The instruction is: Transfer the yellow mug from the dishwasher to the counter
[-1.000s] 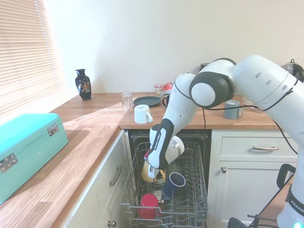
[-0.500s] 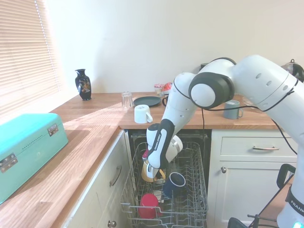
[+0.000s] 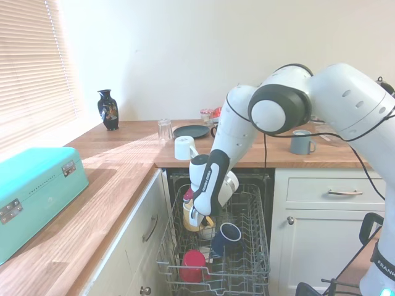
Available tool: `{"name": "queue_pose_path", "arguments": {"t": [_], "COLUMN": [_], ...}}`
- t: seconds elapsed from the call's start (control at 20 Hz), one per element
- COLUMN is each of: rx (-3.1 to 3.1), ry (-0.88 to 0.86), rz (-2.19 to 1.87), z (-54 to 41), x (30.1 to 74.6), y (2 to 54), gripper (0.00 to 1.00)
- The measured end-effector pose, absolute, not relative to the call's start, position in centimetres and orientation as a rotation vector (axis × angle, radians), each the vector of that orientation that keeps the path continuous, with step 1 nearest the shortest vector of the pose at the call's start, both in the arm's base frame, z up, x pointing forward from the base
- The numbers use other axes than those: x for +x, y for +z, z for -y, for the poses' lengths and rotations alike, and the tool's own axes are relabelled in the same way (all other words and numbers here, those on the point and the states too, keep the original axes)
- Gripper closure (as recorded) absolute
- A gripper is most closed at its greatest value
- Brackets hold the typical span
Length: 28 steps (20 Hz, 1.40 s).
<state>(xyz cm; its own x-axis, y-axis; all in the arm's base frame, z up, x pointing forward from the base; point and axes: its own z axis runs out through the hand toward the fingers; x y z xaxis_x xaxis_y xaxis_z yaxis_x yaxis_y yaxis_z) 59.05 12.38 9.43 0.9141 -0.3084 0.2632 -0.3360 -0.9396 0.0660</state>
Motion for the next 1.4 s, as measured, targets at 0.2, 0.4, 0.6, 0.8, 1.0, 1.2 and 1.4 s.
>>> {"name": "queue_pose_path", "arguments": {"t": [0.2,0.4,0.6,0.8,1.0,1.2,1.4], "rx": [2.963,2.961,2.955,2.948,2.940,2.942,2.943], "ry": [0.423,0.467,0.503,0.557,0.587,0.609,0.649], "rz": [0.497,0.492,0.486,0.492,0.509,0.521,0.515], "z": [-13.1,-13.5,-13.6,-13.3,-12.7,-12.3,-12.3], "x": [58.3,57.6,57.1,56.8,56.2,55.3,54.9], "y": [11.7,13.3,14.1,15.8,17.8,19.6,21.7], "gripper": [1.00,1.00,1.00,1.00,1.00,1.00,1.00]}}
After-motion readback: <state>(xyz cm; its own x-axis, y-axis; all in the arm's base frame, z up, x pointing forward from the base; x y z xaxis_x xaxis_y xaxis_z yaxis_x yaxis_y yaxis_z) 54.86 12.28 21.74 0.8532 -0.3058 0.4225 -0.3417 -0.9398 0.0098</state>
